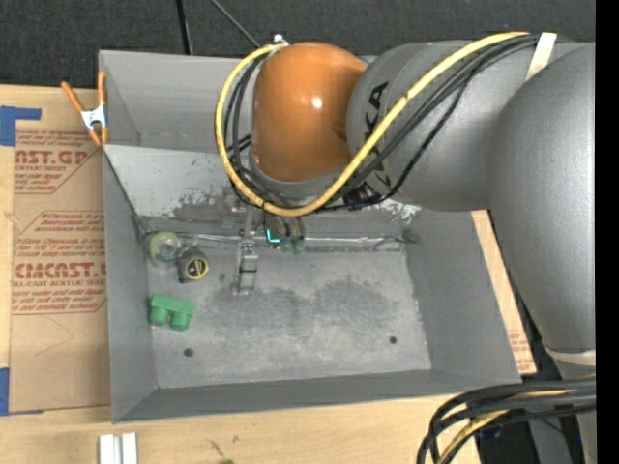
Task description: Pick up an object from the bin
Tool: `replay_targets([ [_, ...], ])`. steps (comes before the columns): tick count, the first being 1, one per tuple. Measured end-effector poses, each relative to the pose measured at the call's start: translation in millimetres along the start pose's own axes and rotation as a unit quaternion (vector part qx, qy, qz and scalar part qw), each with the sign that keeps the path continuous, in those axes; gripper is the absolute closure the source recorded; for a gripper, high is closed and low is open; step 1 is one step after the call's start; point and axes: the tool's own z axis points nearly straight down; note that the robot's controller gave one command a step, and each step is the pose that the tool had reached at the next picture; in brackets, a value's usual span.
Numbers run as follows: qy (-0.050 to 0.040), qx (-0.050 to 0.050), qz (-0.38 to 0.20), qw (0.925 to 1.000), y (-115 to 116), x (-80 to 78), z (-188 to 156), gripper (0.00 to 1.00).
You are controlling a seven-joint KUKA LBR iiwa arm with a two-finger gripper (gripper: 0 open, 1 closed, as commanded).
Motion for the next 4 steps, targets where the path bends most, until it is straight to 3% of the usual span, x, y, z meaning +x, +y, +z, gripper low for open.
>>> replay_targets([
  [1, 0.0017, 0.001, 0.047, 0.9989, 48, 58.0, 118, 0.0],
  [2, -0.0029, -0.001, 0.049, 0.9988, 47, 54.1, 113, 1.0],
  [3, -0.005, -0.002, 0.042, 0.9991, 64, 56.6, 68, 1.0],
  [4, -0.0066, -0.002, 0.042, 0.9991, 62, 64.7, -20, 1.0],
])
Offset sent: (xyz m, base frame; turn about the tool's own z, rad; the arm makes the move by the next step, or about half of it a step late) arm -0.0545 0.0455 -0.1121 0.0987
